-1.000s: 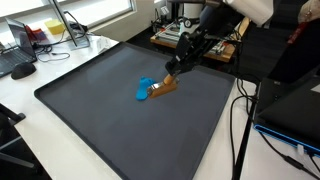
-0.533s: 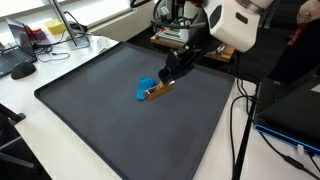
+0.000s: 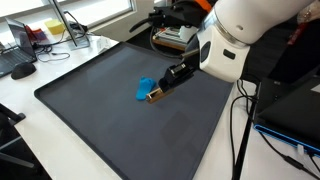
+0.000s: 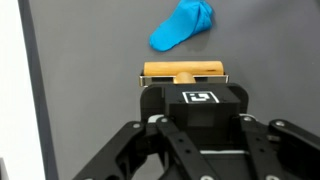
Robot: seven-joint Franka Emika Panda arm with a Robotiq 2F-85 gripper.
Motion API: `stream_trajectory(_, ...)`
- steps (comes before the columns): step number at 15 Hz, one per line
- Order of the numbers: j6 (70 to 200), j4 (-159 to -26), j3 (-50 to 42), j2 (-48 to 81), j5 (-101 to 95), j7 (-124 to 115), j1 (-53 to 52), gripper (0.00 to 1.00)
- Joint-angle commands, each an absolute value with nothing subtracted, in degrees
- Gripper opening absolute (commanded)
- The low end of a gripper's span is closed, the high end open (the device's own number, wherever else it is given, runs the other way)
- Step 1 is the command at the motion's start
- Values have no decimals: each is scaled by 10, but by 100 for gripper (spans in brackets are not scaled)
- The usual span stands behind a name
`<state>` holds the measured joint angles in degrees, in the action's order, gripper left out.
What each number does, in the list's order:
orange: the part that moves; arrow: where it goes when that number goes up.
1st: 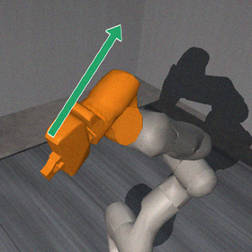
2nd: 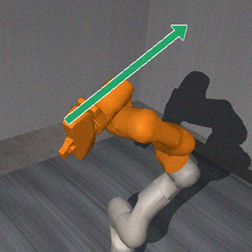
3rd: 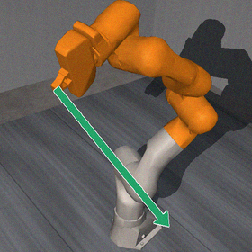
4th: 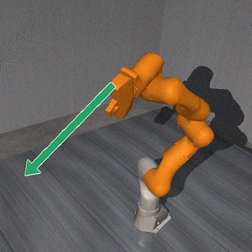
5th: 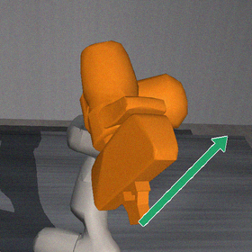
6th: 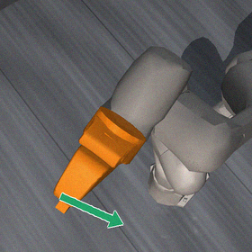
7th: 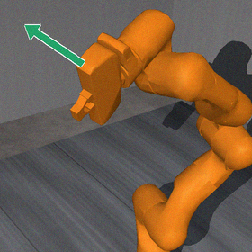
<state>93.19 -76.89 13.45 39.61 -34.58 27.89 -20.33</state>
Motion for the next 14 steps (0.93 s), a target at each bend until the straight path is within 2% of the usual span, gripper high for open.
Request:
stream_trajectory(1, 875, -700, 119, 431, -345, 297, -228, 22)
stream_trajectory(8, 853, -650, 118, 455, -312, 314, -214, 22)
stream_trajectory(14, 889, -700, 129, 416, -252, 304, -150, 22)
